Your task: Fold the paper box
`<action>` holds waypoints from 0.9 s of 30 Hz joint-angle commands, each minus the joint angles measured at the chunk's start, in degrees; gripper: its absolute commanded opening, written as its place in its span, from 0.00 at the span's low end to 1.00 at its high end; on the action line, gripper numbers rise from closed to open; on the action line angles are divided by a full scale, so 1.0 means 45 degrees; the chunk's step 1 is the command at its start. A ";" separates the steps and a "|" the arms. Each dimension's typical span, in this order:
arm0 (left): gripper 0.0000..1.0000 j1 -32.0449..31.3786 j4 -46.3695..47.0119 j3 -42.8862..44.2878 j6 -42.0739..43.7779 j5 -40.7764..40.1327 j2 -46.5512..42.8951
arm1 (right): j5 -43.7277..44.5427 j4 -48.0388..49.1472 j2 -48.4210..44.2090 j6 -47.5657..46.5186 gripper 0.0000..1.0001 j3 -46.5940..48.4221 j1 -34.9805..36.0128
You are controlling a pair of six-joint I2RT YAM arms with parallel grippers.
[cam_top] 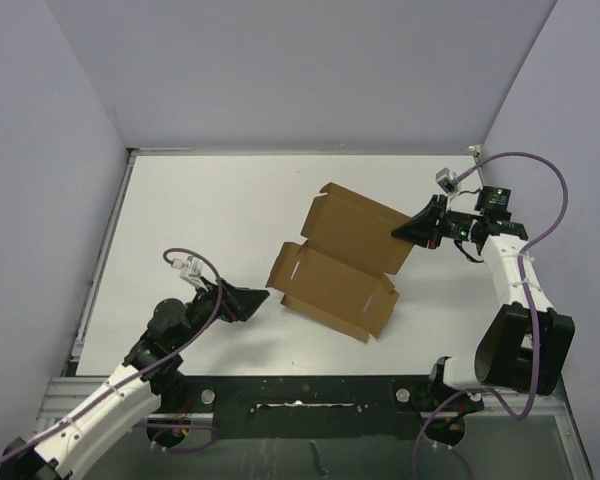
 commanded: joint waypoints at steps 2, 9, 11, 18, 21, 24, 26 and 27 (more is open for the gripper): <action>0.98 0.0082 -0.4719 0.0937 0.0722 -0.1300 -0.2745 | -0.0308 0.0867 -0.0620 0.0718 0.00 -0.0120 -0.0058; 0.88 0.0075 -0.2455 0.1865 0.1003 -0.0401 0.0674 | -0.0120 0.1585 -0.0743 0.1422 0.00 -0.0381 -0.0063; 0.85 0.0096 -0.2803 0.2730 0.2198 -0.0795 0.1580 | -0.0146 0.1616 -0.0745 0.1447 0.00 -0.0400 -0.0069; 0.78 0.0663 -0.2133 0.4507 0.4609 0.0013 0.4185 | -0.0161 0.1629 -0.0820 0.1467 0.00 -0.0392 -0.0064; 0.72 0.0747 -0.1365 0.4412 0.5580 0.0152 0.4341 | -0.0161 0.1649 -0.0833 0.1501 0.00 -0.0402 -0.0063; 0.68 0.1069 -0.1195 0.4566 0.5973 0.0241 0.4417 | -0.0200 0.1676 -0.0787 0.1525 0.00 -0.0402 -0.0008; 0.66 0.1220 -0.1148 0.4584 0.5733 0.0557 0.4528 | -0.0191 0.1665 -0.0766 0.1526 0.00 -0.0382 0.0029; 0.66 0.1229 -0.1123 0.4491 0.5497 0.0687 0.4569 | -0.0182 0.1665 -0.0755 0.1540 0.00 -0.0382 0.0017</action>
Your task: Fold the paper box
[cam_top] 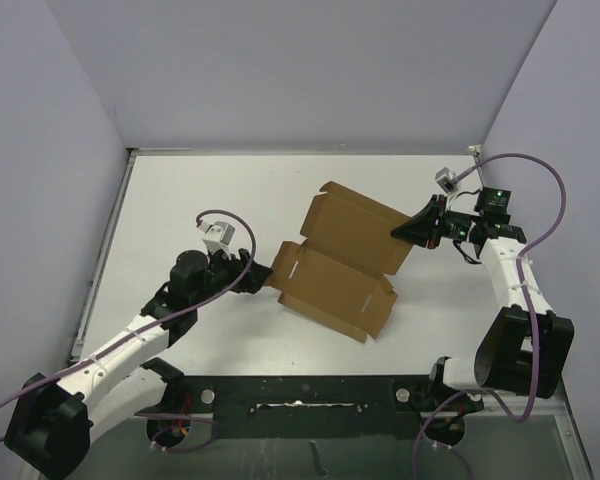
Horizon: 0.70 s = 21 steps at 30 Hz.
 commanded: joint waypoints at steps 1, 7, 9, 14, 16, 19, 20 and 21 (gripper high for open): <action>0.65 0.0244 0.1129 0.0180 -0.0017 0.0750 0.0161 | -0.0266 0.0431 -0.0486 0.0117 0.00 0.0040 0.0025; 0.65 0.0255 0.2663 -0.2711 -0.3887 0.0925 -0.1421 | -0.0243 0.0937 -0.0566 0.0759 0.00 -0.0035 -0.0063; 0.66 0.0245 0.2607 -0.3371 -0.5085 0.0796 -0.2407 | -0.0319 0.1929 -0.0627 0.1817 0.00 -0.0268 -0.0067; 0.66 0.0192 0.1264 -0.2998 -0.6301 0.0568 -0.4158 | 0.0012 0.5376 -0.1152 0.5522 0.00 -0.1287 -0.0105; 0.66 0.0141 0.1423 -0.2697 -0.6705 0.0590 -0.4293 | 0.0294 0.6764 -0.1400 0.7297 0.00 -0.1598 -0.0097; 0.67 -0.0233 0.2752 -0.2363 -0.7505 0.0448 -0.3748 | 0.0712 0.8004 -0.1554 0.9084 0.00 -0.1561 -0.0067; 0.67 -0.0487 0.3226 -0.2095 -0.7742 0.0262 -0.3312 | 0.0762 0.8486 -0.1522 0.9785 0.00 -0.1493 -0.0038; 0.67 -0.0770 0.3522 -0.1737 -0.7768 0.0116 -0.2823 | 0.0763 0.9139 -0.1442 1.0593 0.00 -0.1401 -0.0008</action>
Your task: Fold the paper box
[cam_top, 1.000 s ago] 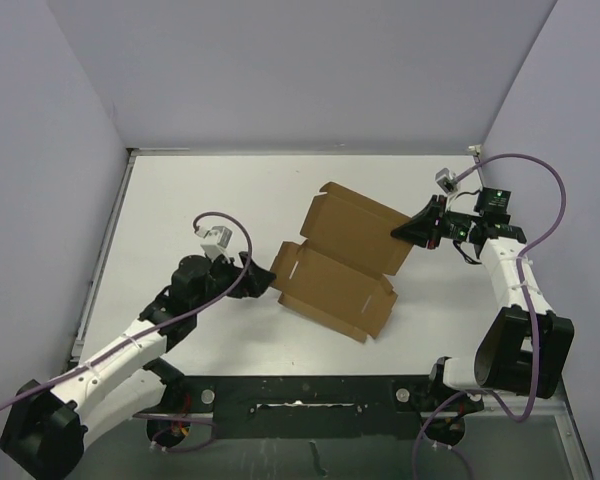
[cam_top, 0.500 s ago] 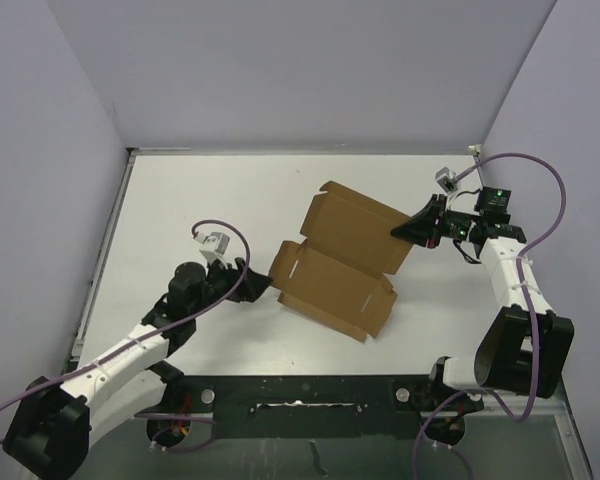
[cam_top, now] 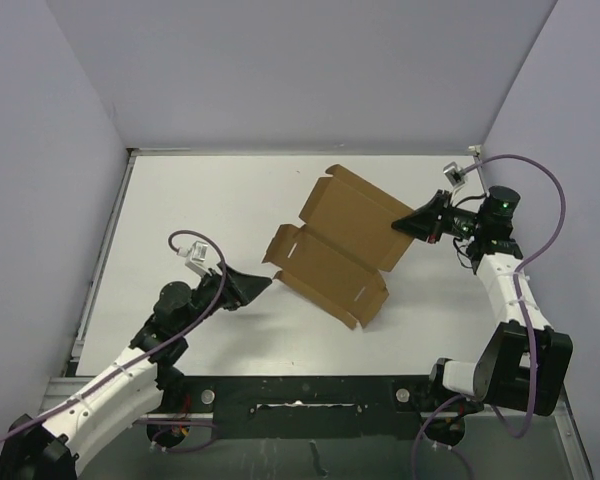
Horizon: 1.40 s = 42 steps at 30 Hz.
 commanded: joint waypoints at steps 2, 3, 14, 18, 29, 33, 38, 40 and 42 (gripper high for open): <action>0.68 -0.1462 0.2545 0.2196 -0.1047 -0.0841 0.2118 | 0.0192 0.4143 -0.0223 0.5026 0.00 0.0628 0.0086; 0.69 -0.1842 0.2749 0.2623 -0.1002 -0.1183 0.2782 | 0.0204 0.4185 -0.0154 0.5357 0.00 0.0852 0.0179; 0.77 -0.4239 0.6391 0.5699 -0.0834 -0.3856 0.8090 | 0.1007 0.2653 -0.0114 0.6627 0.00 0.1599 0.1537; 0.77 -0.4489 0.6658 0.5982 -0.1013 -0.4661 0.8503 | 0.1048 0.3138 0.0116 0.7800 0.00 0.1686 0.1973; 0.66 -0.4567 0.6052 0.6269 -0.1143 -0.5290 0.8508 | 0.1340 0.3585 0.0127 0.8832 0.00 0.1128 0.3007; 0.46 -0.4563 0.6574 0.6229 -0.1234 -0.5201 0.8670 | 0.1483 0.3479 0.0070 0.8809 0.00 0.0769 0.3223; 0.28 -0.4570 0.6964 0.6097 -0.1566 -0.5150 0.8658 | 0.1770 0.3175 0.0068 0.8682 0.00 0.0370 0.3277; 0.22 -0.4575 0.7268 0.5950 -0.1975 -0.5140 0.8689 | 0.1866 0.3741 0.0085 0.9103 0.00 0.0034 0.3269; 0.15 -0.4569 0.7796 0.5789 -0.2365 -0.5120 0.8797 | 0.1986 0.4391 0.0127 0.9676 0.00 -0.0268 0.3264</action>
